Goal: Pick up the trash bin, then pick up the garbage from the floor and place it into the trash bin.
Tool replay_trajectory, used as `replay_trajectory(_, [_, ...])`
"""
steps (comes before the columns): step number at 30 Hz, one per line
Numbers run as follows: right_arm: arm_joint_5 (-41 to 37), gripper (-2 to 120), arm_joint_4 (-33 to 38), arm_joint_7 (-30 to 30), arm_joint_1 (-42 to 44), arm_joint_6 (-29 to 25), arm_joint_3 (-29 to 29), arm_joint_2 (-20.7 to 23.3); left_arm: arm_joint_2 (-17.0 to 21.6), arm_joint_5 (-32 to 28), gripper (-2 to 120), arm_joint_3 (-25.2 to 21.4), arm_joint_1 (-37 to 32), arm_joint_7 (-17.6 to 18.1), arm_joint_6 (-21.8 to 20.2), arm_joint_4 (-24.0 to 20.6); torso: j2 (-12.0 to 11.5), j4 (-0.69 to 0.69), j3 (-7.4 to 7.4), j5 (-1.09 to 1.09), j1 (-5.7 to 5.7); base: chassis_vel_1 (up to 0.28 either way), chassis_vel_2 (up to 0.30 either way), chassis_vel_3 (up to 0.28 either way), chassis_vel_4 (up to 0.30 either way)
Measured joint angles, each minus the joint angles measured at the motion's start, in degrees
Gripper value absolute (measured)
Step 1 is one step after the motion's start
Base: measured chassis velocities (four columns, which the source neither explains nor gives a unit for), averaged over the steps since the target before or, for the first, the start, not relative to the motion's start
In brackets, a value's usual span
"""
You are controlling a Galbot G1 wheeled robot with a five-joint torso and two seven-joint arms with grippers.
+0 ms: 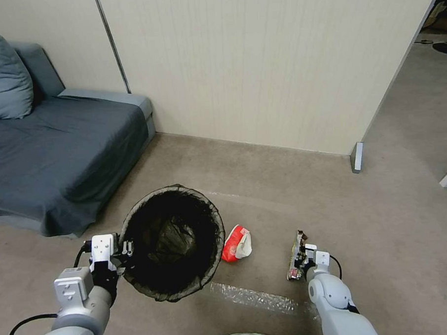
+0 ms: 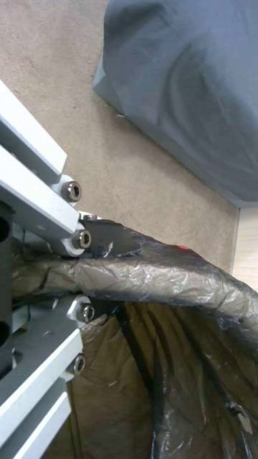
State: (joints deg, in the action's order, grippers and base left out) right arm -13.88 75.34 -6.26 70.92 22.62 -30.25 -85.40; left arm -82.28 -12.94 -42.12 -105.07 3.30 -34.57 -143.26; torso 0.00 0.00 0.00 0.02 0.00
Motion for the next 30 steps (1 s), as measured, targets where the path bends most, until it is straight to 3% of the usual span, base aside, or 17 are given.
replay_trajectory(7, [1.4,0,9.7,-0.2,2.7,-1.1,-0.7,2.0,0.0,-0.3,1,0.1,0.0,0.0,-0.1,0.0,0.0,0.00,0.00,-0.02,0.00,0.000,0.000,0.000,0.000])
replay_trajectory(10, [-0.1,0,21.0,-0.2,4.5,-0.3,-1.2,4.7,0.2,-0.3,1,0.3,0.0,0.0,-0.1,0.0,0.0,0.00,0.00,-0.04,0.00,0.000,0.000,0.000,0.000])
replay_trajectory(11, [-0.1,0,21.0,-0.2,4.5,-0.3,-1.2,4.7,0.2,-0.3,1,0.3,0.0,0.0,-0.1,0.0,0.0,0.00,0.00,-0.04,0.00,0.000,0.000,0.000,0.000])
replay_trajectory(19, [-9.0,0,43.4,2.2,5.3,5.0,-1.2,11.1,0.9,-0.3,1,0.6,0.0,-0.1,-0.5,0.0,0.0,0.01,0.00,-0.05,0.00,0.000,0.000,0.000,0.000])
replay_trajectory(24, [-11.9,0,49.3,3.7,4.5,6.3,0.4,13.6,1.6,-0.2,1,0.7,0.0,-0.1,-0.7,0.0,0.0,0.00,0.00,-0.03,0.00,0.000,0.000,0.000,0.000])
replay_trajectory(30, [-15.5,0,52.8,3.6,-0.6,7.4,7.6,18.0,5.1,-0.9,1,0.2,0.3,-0.1,-1.3,0.0,0.0,0.00,0.00,-0.02,0.00,0.000,0.000,0.000,0.000])
